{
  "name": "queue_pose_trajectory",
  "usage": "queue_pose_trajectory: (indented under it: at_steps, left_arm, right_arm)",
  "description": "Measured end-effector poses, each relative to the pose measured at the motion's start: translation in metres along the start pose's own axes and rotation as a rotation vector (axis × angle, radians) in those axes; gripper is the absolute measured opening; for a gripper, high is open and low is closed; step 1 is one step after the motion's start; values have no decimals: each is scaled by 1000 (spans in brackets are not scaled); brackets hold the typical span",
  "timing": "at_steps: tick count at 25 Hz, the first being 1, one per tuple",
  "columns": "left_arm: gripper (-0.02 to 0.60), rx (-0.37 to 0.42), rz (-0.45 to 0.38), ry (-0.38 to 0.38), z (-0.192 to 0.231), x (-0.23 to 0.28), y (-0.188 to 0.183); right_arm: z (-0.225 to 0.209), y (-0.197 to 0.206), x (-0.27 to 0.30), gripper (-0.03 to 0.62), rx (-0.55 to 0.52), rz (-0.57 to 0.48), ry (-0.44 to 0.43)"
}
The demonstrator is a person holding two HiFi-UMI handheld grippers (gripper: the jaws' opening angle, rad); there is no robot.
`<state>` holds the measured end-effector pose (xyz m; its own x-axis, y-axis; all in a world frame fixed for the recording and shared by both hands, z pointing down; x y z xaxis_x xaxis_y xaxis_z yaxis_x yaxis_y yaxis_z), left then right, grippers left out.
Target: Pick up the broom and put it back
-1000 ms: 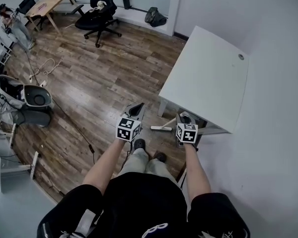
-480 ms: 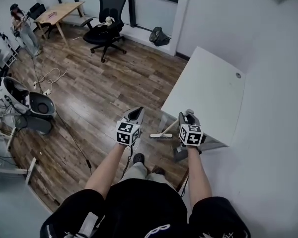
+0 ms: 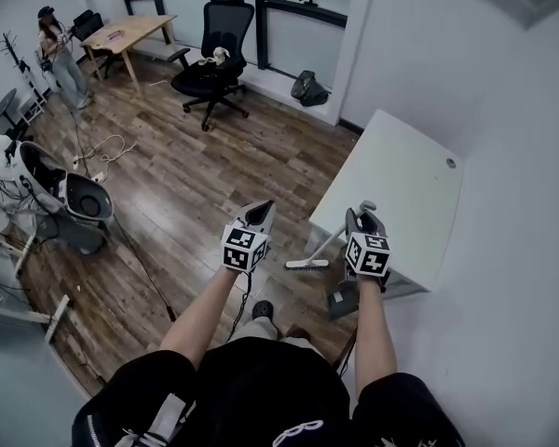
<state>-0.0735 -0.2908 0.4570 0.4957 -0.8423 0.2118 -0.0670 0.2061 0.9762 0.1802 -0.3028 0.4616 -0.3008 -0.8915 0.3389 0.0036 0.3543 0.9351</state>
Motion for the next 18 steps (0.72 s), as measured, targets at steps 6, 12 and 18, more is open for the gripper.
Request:
queue_pose_trajectory:
  at_steps: [6, 12, 18]
  left_arm:
    - [7, 33, -20, 7, -6, 1, -4]
    - [7, 47, -36, 18, -10, -10, -14]
    - [7, 51, -36, 43, -19, -13, -14]
  right_arm:
    - [4, 2, -11, 112, 8, -18, 0]
    - [14, -3, -29, 112, 16, -30, 0]
    - [17, -2, -44, 112, 22, -30, 8]
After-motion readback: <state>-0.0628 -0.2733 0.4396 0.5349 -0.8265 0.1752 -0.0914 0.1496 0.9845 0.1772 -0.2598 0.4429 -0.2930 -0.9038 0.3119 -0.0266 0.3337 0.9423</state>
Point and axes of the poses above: the fingertips, and each gripper's own axes: x forward along the fingers, z to its left, y out of its underside, the point moved 5 cm from there along -x, backward along the fingers, and after that the axes turned 2 degrees about -z, right-handed, at the moved point
